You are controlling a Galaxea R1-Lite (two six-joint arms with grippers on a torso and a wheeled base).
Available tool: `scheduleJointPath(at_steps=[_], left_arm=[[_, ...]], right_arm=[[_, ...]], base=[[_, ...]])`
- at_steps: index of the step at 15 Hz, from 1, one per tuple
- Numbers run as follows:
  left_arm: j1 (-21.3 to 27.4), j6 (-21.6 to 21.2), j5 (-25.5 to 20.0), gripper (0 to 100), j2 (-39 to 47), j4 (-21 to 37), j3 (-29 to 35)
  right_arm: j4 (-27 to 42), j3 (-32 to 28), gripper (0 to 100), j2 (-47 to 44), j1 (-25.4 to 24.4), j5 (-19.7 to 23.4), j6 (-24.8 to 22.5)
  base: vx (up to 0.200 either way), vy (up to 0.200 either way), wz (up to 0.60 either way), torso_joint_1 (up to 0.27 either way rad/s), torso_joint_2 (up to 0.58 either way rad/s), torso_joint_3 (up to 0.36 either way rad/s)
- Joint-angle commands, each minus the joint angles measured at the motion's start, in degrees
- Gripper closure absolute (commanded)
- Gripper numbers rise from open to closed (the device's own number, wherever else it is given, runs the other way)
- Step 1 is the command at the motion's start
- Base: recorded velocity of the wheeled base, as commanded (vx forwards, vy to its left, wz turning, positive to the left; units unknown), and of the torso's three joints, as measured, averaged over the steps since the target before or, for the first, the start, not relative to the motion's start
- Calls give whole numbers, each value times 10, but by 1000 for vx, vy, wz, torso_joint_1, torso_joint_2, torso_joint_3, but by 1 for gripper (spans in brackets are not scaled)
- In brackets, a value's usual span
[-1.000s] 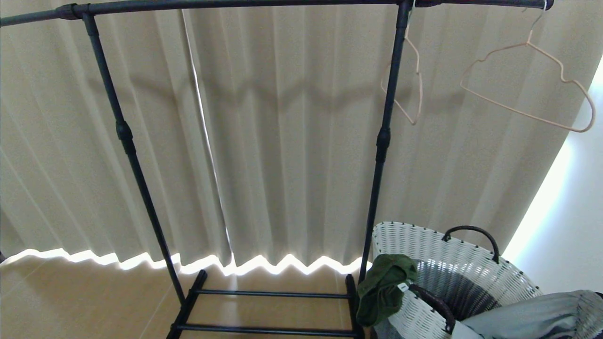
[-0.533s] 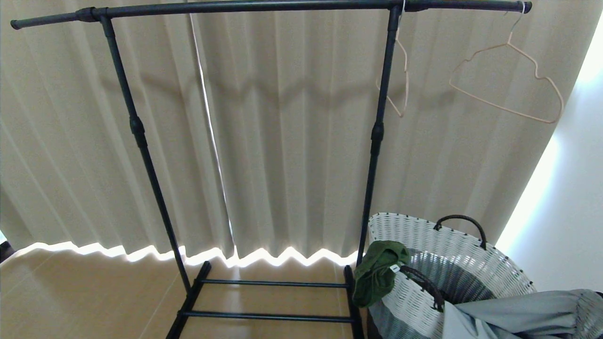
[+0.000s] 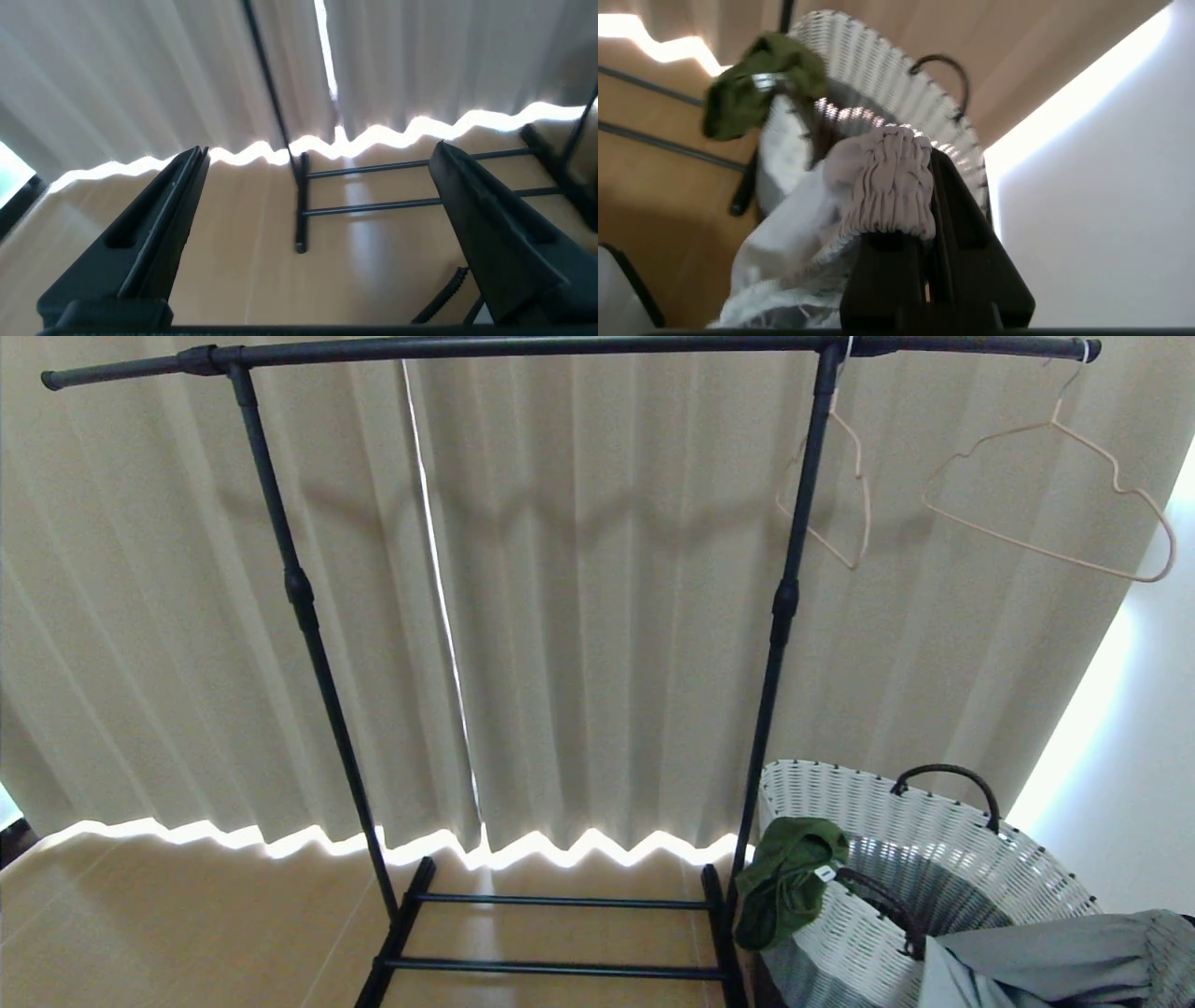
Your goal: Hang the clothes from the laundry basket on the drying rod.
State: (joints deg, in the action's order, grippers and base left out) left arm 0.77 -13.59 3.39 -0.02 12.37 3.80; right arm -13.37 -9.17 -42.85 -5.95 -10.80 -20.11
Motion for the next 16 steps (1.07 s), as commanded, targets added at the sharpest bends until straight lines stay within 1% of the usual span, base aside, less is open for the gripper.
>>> scheduleJointPath(at_steps=[1,6,15,16], left_arm=[[0,0,0,0,0,0,0],[0,2,0,0,0,0,1],[0,7,3,0,0,0,1],[0,7,3,0,0,0,1]], right_arm=[[-1,-1,100,-2,0,0,0],[-1,-2,100,-2,0,0,0],[0,-22,100,-28,-1,1,-1],[-1,-31,100,-41,-3,3,0]], base=[[0,200,0,-2,7,2],[0,200,0,4,2,3],[0,0,0,0,0,0],[0,0,0,0,0,0]])
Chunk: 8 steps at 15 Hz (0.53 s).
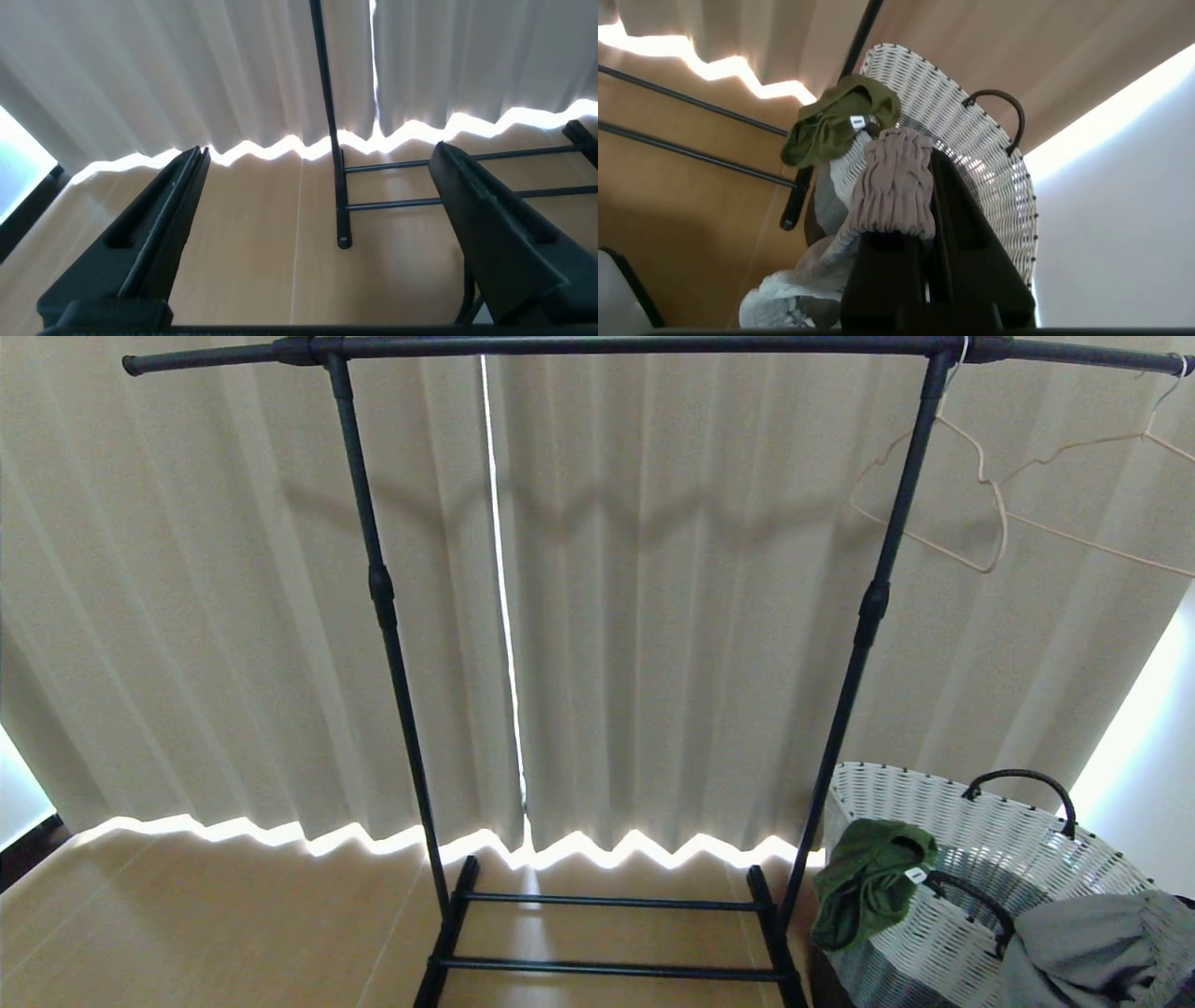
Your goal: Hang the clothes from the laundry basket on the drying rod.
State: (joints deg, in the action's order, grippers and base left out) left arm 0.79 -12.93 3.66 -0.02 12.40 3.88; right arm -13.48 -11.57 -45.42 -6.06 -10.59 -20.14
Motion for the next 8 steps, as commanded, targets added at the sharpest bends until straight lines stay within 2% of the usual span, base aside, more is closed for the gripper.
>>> scheduleJointPath(at_steps=[1,4,6,8], left_arm=[[0,0,0,0,0,0,0],[0,0,0,0,0,0,0],[0,0,0,0,0,0,0],[0,-5,-3,0,0,0,-1]], right_arm=[[0,-16,100,-27,-5,8,0],[-1,-47,100,-63,-7,35,1],[-1,-96,100,-115,-12,69,5],[-1,-139,100,-154,-67,82,56]], base=[[0,0,0,0,0,0],[0,0,0,0,0,0],[0,0,0,0,0,0],[0,0,0,0,0,0]])
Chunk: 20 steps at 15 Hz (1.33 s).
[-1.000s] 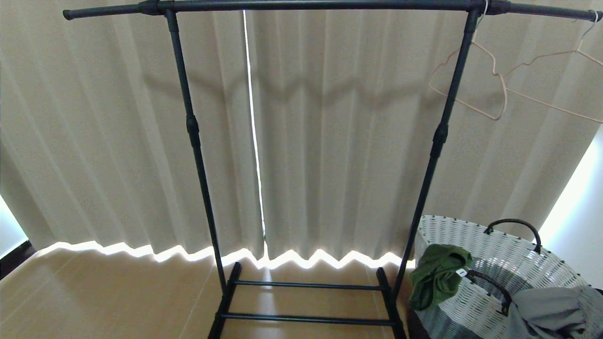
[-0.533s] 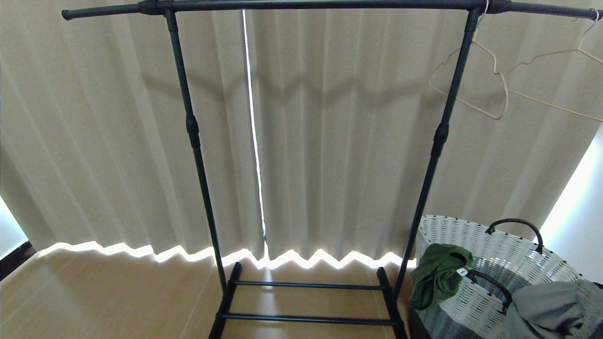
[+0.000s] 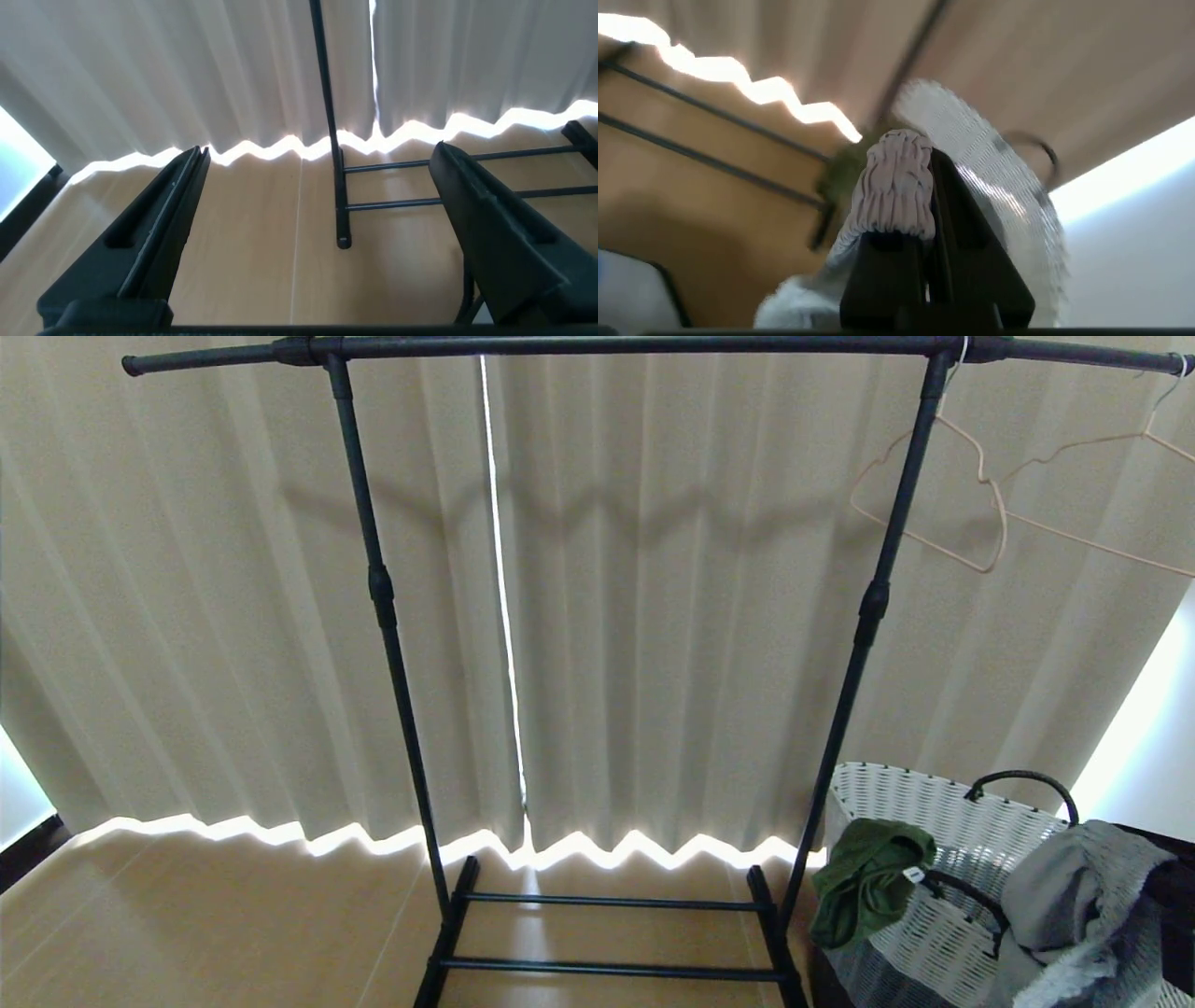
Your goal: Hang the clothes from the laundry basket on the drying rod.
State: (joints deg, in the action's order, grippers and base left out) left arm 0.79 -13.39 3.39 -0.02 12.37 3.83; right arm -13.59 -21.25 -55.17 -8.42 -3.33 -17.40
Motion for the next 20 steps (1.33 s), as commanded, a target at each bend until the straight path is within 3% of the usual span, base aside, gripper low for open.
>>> scheduleJointPath(at_steps=[1,2,5,10,12,14,17,20], left_arm=[[0,-10,-1,0,0,0,0],[0,-33,0,0,0,0,0],[0,-81,-3,0,0,-3,-1],[0,-84,-4,0,0,-13,-5],[0,-86,-31,0,0,-13,-4],[0,-84,-106,0,9,-13,42],[9,-85,-128,0,157,-18,130],[40,-84,-131,0,323,-70,206]], right_arm=[[1,-60,100,-67,-77,8,61],[2,-74,100,-77,-100,6,85],[1,-91,100,-91,-110,6,90],[-3,-120,100,-105,-118,10,92],[1,-137,100,-103,-118,10,92],[1,-160,100,-110,-131,10,92],[1,-201,100,-129,-161,10,92],[-4,-227,100,-142,-179,19,95]], base=[[0,0,0,0,0,0],[0,0,0,0,0,0],[0,0,0,0,0,0],[0,0,0,0,0,0],[0,0,0,0,0,0],[0,0,0,0,0,0],[0,0,0,0,0,0],[0,0,0,0,0,0]])
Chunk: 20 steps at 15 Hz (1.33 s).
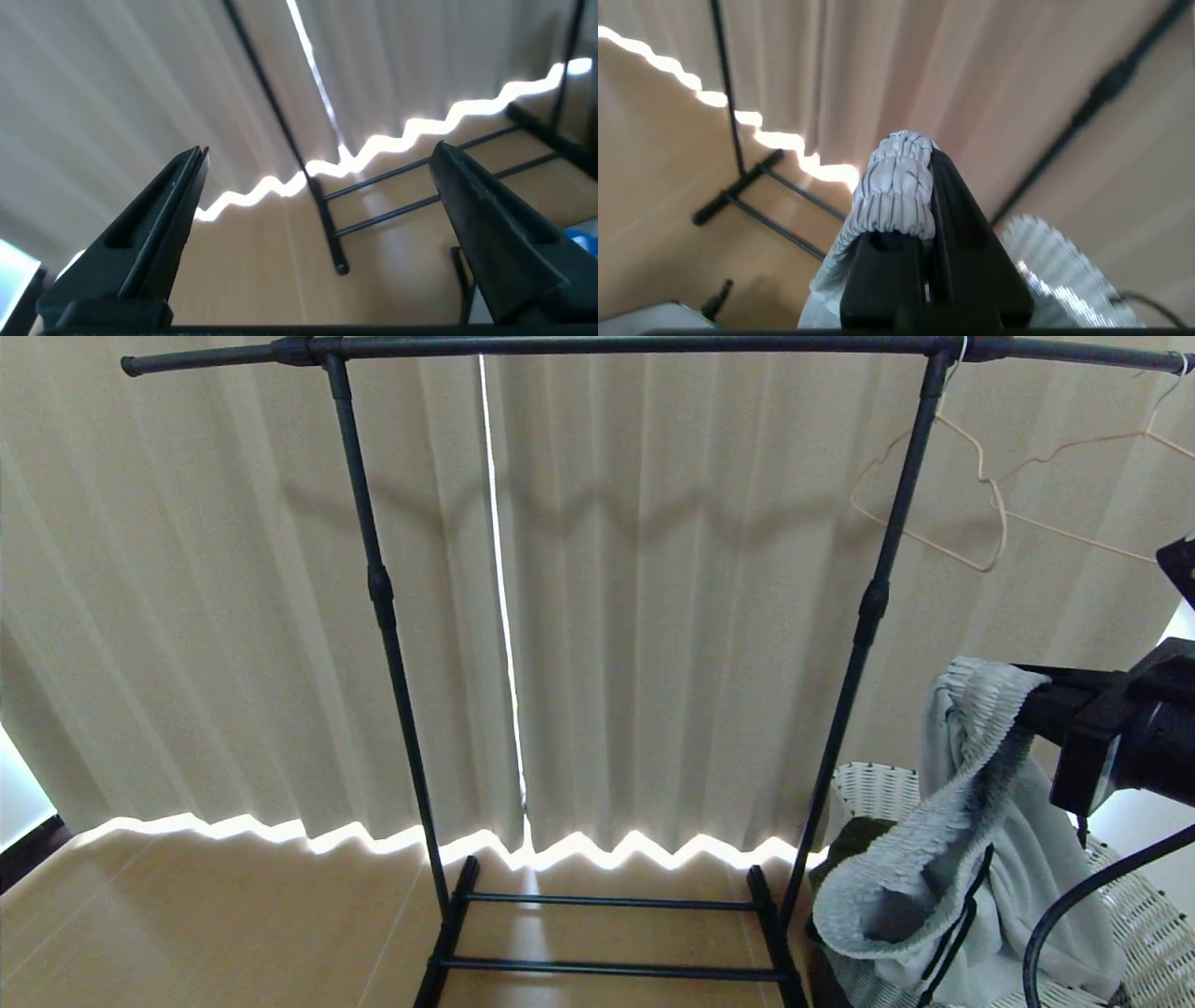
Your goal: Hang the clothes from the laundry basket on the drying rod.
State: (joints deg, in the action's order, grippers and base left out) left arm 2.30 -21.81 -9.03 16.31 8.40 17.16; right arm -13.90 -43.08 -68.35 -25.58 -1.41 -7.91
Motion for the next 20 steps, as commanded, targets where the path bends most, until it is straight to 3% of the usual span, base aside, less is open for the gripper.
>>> scheduleJointPath(at_steps=[1,4,5,7,9,11,13,14,20], left_arm=[[54,5,-6,0,249,-83,103],[111,8,-2,0,407,-180,138],[150,10,11,0,455,-203,150],[227,26,58,0,522,-228,160],[349,69,129,0,607,-274,181],[417,85,171,0,661,-300,207],[456,98,176,0,691,-317,220],[488,124,176,0,727,-336,242],[556,219,177,0,856,-414,293]], right_arm=[[-3,-15,100,-12,-20,4,0],[-3,-35,100,-19,-44,10,0],[-4,-44,100,-28,-44,14,1],[-5,-60,100,-42,-44,25,7],[-10,-83,100,-50,-60,39,59],[-10,-96,100,-52,-79,39,76],[-11,-97,100,-51,-91,39,76],[-12,-97,100,-48,-100,39,78],[-11,-92,100,-13,-111,50,107]], base=[[0,0,0,0,0,0],[0,0,0,0,0,0],[0,0,0,0,0,0],[0,0,0,0,0,0],[0,0,0,0,0,0],[0,0,0,0,0,0],[0,0,0,0,0,0],[0,0,0,0,0,0],[0,0,0,0,0,0]])
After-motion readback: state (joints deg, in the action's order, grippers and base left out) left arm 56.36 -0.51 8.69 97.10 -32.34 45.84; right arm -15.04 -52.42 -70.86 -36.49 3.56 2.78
